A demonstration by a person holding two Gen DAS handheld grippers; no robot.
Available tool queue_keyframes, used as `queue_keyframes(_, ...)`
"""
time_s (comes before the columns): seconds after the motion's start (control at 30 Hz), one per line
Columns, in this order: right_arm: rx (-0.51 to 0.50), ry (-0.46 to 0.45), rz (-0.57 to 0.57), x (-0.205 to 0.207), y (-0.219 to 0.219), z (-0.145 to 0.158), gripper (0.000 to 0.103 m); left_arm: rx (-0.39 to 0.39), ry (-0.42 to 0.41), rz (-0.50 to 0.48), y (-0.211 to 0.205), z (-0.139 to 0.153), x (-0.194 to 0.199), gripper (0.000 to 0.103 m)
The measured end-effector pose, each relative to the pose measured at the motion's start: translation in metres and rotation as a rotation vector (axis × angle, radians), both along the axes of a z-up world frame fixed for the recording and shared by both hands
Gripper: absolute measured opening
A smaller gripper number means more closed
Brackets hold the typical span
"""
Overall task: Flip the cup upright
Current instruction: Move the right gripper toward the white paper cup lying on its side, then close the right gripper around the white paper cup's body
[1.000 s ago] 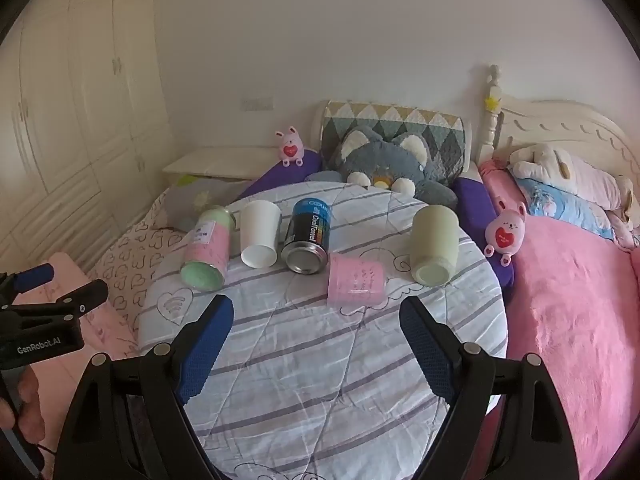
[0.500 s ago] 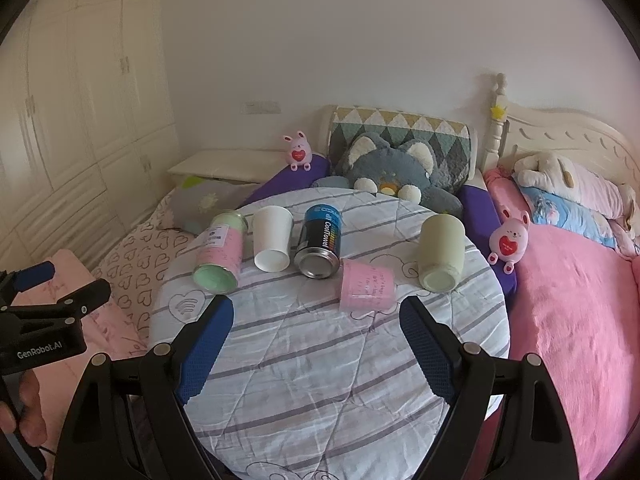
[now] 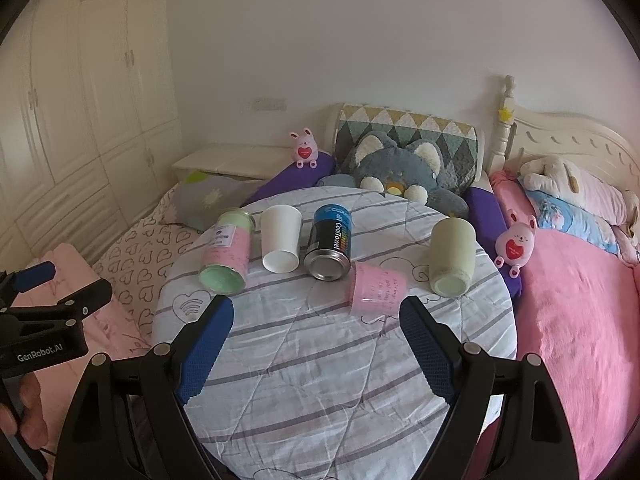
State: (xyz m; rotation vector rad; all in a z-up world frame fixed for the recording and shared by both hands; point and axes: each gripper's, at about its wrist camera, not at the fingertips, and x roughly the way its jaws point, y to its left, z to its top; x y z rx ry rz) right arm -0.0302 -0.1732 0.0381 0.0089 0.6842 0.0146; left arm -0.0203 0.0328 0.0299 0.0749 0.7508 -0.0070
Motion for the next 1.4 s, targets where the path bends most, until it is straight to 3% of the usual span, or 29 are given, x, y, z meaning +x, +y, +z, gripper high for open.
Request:
queue_keyframes(0.53, -0.008, 0.056, 0.024, 0.044, 0.014, -0.017, 0.086, -0.005, 0.032, 0.031, 0.019, -0.019, 0.041, 0.103)
queue_keyframes(1.07, -0.030, 0.214, 0.109, 0.188, 0.042, -0.072, 0.086, 0.010, 0.089, 0.070, 0.029, -0.053, 0.127, 0.103)
queue_keyframes(1.4, -0.063, 0.262, 0.164, 0.224, 0.058, -0.092, 0.081, -0.004, 0.120, 0.073, 0.032, -0.070, 0.157, 0.103)
